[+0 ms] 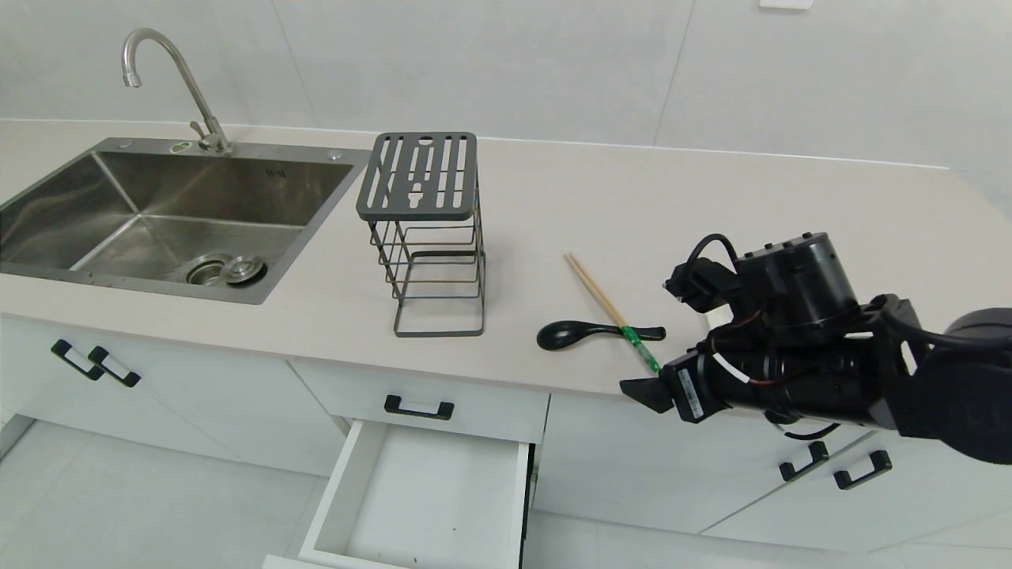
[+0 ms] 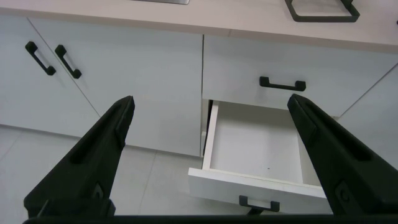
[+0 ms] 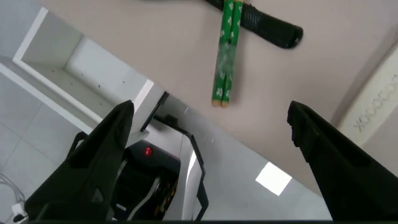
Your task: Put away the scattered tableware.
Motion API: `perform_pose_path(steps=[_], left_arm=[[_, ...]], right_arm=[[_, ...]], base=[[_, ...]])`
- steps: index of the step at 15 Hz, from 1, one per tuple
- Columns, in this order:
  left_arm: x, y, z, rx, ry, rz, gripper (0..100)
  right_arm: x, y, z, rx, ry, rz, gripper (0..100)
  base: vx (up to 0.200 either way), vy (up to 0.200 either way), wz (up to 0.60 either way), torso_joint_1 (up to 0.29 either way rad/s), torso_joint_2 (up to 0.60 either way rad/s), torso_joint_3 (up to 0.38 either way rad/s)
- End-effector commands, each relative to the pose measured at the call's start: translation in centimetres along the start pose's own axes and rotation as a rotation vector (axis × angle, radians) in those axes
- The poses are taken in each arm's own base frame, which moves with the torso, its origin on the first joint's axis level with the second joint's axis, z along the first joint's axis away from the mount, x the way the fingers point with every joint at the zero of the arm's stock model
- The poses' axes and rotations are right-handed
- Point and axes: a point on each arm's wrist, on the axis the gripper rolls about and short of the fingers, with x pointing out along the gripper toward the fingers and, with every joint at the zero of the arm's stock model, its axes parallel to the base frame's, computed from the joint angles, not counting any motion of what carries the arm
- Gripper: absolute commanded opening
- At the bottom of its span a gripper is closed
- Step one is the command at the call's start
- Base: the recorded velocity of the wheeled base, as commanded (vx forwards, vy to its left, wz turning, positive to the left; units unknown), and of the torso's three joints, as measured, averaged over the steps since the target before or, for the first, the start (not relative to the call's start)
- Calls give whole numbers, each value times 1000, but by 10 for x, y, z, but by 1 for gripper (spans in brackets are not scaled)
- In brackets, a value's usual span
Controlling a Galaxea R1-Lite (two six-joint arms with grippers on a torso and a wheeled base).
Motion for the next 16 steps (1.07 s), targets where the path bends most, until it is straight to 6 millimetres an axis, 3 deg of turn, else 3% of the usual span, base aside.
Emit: perform_pose_path(steps=[1, 4, 12, 16], left_arm=[[0, 0, 0, 0, 0, 0, 100], [0, 0, 0, 0, 1, 0, 100], [0, 0, 0, 0, 1, 0, 100], [0, 0, 0, 0, 0, 0, 100]], right_arm=[[18, 1, 0, 0, 34, -7, 100], [24, 0, 11, 48, 8, -17, 100], [33, 5, 7, 39, 32, -19, 100], [42, 8, 15, 42, 22, -16, 100]], base=[[0, 0, 0, 0, 0, 0], [0, 0, 0, 0, 0, 0], [0, 0, 0, 0, 0, 0], [0, 0, 0, 0, 0, 0]])
